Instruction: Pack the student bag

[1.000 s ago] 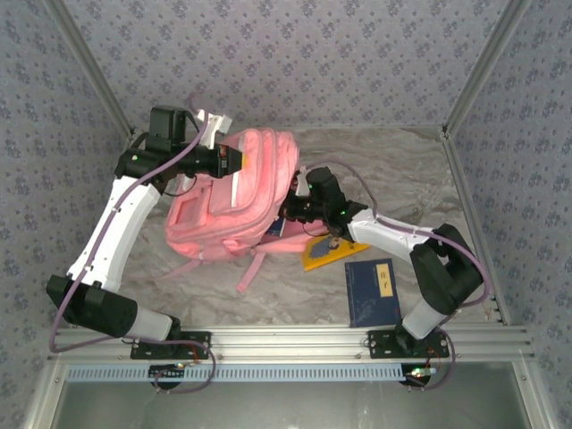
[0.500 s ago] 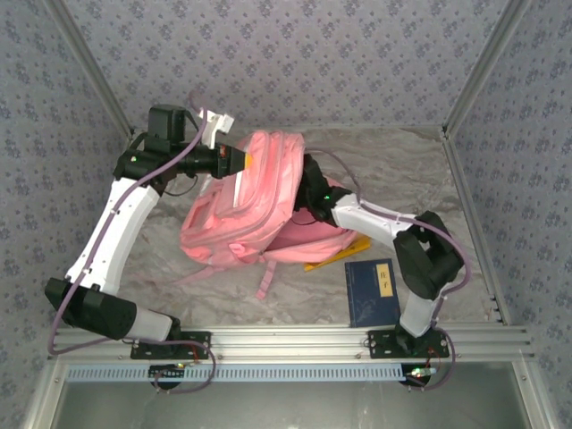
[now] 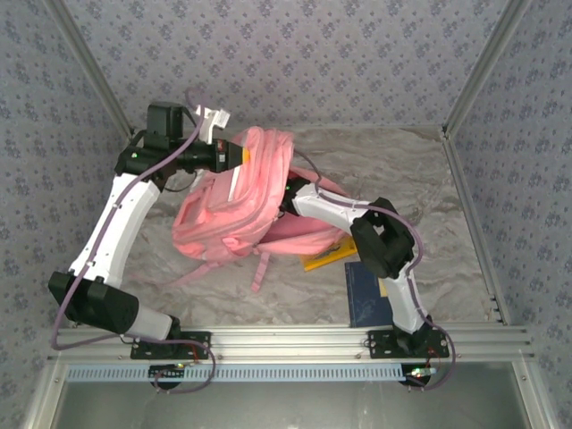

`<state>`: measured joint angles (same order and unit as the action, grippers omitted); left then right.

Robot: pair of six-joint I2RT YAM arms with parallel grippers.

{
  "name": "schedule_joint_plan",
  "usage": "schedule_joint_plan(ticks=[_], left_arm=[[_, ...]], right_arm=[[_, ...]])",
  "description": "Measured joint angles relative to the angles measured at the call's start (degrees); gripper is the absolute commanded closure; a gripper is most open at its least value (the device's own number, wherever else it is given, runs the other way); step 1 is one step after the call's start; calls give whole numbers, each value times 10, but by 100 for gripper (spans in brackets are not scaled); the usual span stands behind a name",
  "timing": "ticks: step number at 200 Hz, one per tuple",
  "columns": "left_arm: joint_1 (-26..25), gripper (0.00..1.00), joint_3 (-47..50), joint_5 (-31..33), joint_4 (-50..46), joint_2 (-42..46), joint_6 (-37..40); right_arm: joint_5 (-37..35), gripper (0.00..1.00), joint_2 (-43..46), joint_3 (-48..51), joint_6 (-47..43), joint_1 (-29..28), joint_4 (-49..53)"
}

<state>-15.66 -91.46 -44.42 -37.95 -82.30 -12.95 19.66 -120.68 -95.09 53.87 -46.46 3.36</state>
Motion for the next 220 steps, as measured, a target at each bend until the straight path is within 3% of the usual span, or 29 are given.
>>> schedule_joint_plan(ticks=[14,33,80,161,220], left_arm=[[11,100,0,0,8,0,-9],[22,100,5,-4,21,0,-25],[45,100,12,28,22,1,-37],[76,100,13,228,9,2,-72],[47,100,21,257,3,-32,-86]], right_arm=[[-6,17,7,4,-8,-2,-1],[-20,12,47,55,-21,0,-10],[-45,11,188,195,-58,37,-11],[-137,16,393,294,-94,141,29],[-176,14,517,358,-103,204,138]])
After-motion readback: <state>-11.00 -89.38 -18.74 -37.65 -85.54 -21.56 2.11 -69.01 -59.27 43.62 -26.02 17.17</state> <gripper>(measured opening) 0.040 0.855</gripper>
